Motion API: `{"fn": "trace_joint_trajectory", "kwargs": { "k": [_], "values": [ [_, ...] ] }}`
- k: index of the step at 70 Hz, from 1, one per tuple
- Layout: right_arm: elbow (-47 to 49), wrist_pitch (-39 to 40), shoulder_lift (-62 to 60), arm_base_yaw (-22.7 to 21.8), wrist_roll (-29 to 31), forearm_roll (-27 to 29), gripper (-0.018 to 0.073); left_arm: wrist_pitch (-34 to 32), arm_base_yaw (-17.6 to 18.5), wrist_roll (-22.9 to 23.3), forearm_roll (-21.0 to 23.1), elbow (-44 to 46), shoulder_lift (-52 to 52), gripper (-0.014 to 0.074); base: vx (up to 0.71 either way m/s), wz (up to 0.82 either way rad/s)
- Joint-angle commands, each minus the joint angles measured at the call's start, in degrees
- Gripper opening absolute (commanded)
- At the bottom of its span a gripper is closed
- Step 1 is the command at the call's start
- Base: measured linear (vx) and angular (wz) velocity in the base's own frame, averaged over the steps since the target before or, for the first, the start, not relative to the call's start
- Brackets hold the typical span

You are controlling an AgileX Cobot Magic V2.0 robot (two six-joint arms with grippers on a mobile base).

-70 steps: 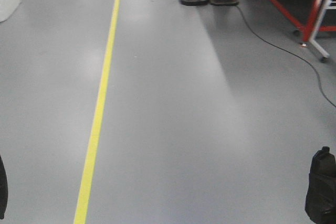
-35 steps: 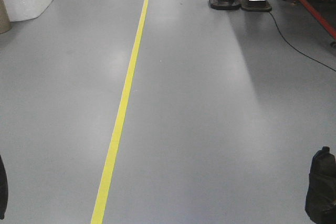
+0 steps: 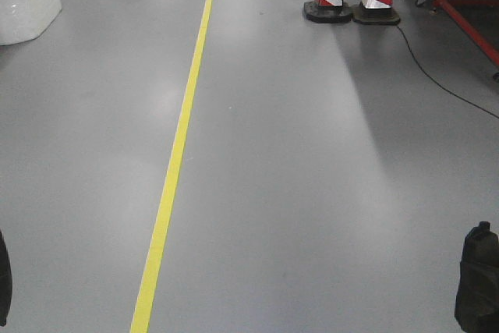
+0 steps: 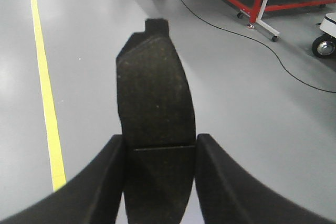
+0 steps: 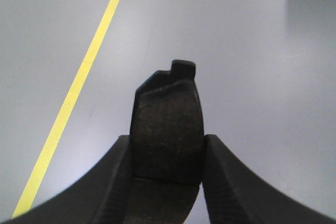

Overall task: Move and align brake pads A on conveyor
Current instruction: 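Drive along the yellow floor line toward the cones carrying both pads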

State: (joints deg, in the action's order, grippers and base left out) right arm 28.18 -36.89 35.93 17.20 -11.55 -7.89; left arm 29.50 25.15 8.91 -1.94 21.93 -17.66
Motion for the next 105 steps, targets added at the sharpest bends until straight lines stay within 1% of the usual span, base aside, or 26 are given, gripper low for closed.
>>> {"fn": "trace_joint_trajectory", "kwargs": {
  "k": [1,43,105],
  "values": [
    [1.8,4.1,0.0,-0.2,0.5,-0.9,0.0125,-5.8,0.3,0.0,-0.1,1.9,-0.3,0.0157,0.45,-0.11],
    [1.8,4.1,0.0,-0.2,0.5,-0.9,0.0125,-5.8,0.3,0.0,-0.1,1.9,-0.3,0.0157,0.49,-0.06],
    [1.8,4.2,0.0,-0.2,0.5,-0.9,0.0125,-5.8,0.3,0.0,-0.1,1.9,-0.3,0.0157,0.59,-0.01]
  ]
}}
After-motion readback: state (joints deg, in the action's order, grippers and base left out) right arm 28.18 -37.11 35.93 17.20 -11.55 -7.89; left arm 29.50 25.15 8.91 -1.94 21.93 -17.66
